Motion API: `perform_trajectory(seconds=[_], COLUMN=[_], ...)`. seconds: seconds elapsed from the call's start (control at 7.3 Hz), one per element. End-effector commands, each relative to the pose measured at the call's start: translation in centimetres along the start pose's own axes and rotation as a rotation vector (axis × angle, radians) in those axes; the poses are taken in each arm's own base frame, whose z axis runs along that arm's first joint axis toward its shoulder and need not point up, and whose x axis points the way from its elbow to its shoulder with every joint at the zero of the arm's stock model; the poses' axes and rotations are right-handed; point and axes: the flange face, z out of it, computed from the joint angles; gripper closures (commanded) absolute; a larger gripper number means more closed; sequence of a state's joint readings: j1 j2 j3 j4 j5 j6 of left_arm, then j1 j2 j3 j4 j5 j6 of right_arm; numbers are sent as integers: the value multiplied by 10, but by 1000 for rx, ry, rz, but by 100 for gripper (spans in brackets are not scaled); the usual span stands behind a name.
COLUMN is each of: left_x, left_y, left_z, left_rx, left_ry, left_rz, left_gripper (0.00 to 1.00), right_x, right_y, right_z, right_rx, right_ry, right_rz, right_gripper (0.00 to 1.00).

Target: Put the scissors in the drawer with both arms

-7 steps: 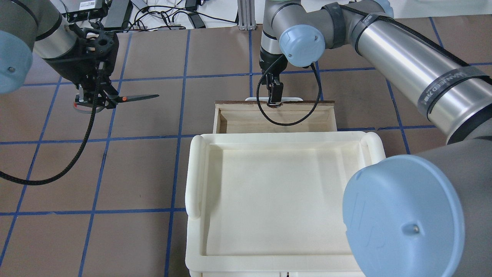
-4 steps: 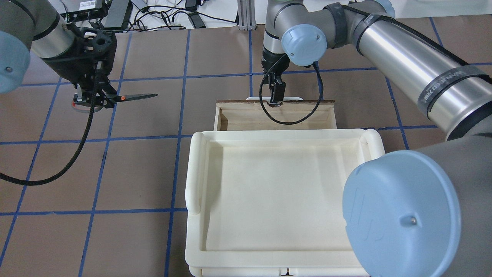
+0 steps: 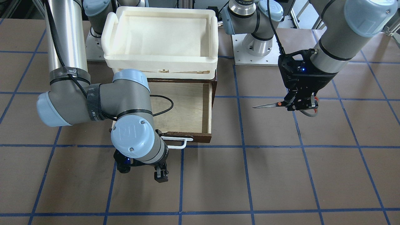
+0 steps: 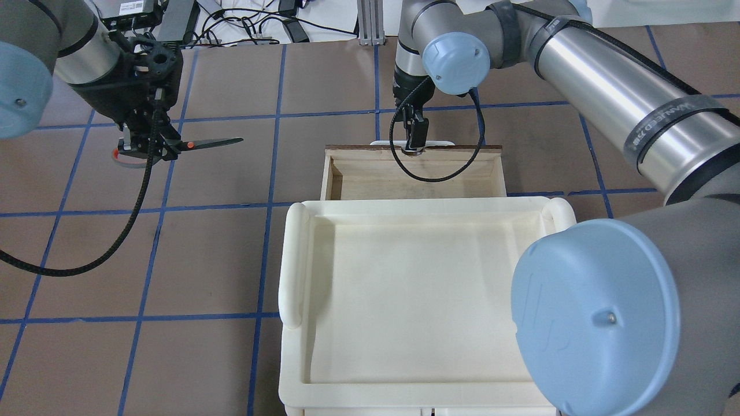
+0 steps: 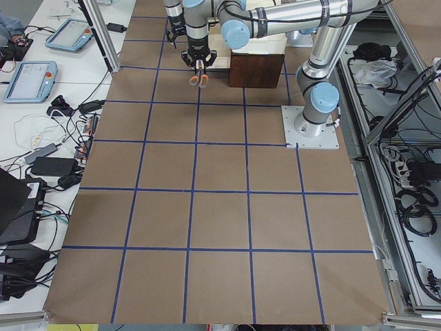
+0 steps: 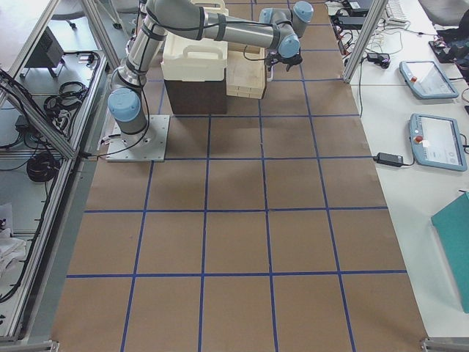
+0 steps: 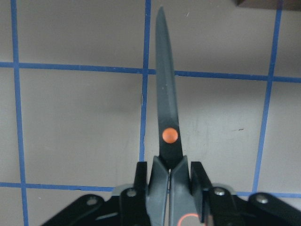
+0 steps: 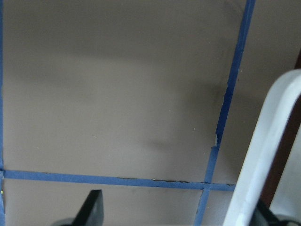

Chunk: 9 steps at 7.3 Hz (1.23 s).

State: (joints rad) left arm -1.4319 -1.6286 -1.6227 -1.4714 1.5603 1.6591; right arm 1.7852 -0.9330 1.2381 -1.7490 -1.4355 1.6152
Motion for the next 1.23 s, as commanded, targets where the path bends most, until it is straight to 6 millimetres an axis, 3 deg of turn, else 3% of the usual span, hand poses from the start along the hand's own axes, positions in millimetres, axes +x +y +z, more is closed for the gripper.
perform_trajectory(seconds=[0.0,0.14,0.41,0.55,0.68,0.82,1.1], left_x=[0,0,-9,-9,-8,-6,3], left_y=[-13,-14,-13,-16,-22,-38,-114], left_z=[2,2,0,1,1,-1,8], left_rx=[-37,-26,-36,-22,38,62,94], left_ry=[3,0,-53,-53,-54,-51,-29], left_rz=[31,29,32,29,6,-39,-45], left_gripper=[100,100,100,100,100,100,100], right_x=[0,6,28,34,43,53,74], right_y=[0,0,-4,-15,-39,-62,-119], right_z=[-5,-20,-67,-83,-107,-123,-155], right_rx=[-3,3,105,131,181,191,224], right_ry=[-6,-17,-61,-60,-52,-52,-54], right_rz=[-7,-74,-301,-441,-631,-762,-1047], right_gripper=[0,0,0,0,0,0,0])
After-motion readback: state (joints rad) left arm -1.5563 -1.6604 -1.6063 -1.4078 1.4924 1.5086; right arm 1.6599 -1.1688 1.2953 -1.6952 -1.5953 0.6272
